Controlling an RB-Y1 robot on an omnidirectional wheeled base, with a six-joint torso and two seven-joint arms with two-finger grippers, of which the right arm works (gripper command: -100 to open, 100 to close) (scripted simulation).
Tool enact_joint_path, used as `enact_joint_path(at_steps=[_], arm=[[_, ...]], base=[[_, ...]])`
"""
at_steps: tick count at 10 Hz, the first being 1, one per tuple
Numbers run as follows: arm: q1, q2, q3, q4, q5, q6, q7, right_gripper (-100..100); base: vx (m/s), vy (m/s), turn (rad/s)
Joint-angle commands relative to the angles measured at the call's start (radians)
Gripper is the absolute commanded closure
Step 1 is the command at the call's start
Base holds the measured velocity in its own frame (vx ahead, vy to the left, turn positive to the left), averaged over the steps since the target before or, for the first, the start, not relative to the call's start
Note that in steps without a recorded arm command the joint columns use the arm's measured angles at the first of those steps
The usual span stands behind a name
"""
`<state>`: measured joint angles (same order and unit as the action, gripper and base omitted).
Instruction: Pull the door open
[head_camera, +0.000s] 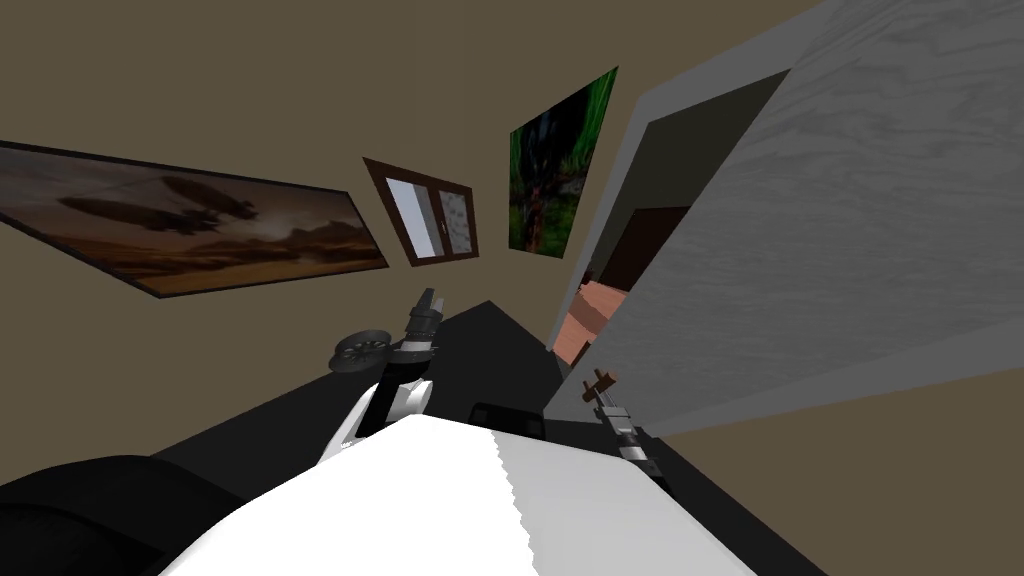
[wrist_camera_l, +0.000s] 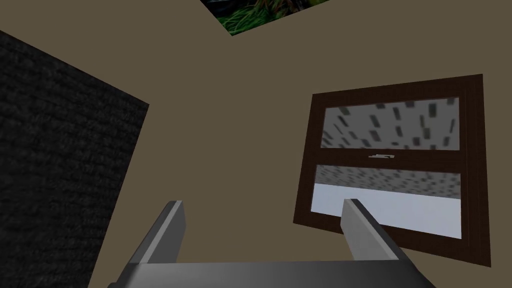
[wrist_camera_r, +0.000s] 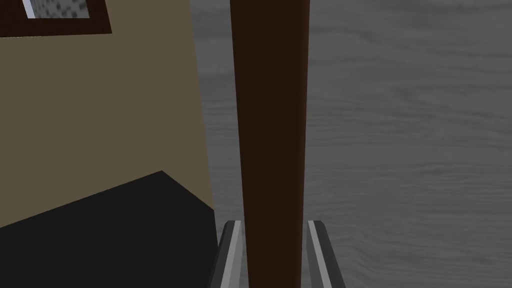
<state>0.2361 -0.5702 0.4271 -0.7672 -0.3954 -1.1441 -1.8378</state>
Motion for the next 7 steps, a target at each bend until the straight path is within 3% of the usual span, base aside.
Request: enact_joint_path(at_steps=[1, 7], arm=[[-0.002, -0.002, 0.003, 0.009, 0.002, -0.01, -0.006, 100], [-0.011, -0.011, 0.016, 0.043, 0.011, -0.045, -0.026, 100]], base=[[-0.138, -0.021, 0.149], [-0.202, -0.077, 0.149]])
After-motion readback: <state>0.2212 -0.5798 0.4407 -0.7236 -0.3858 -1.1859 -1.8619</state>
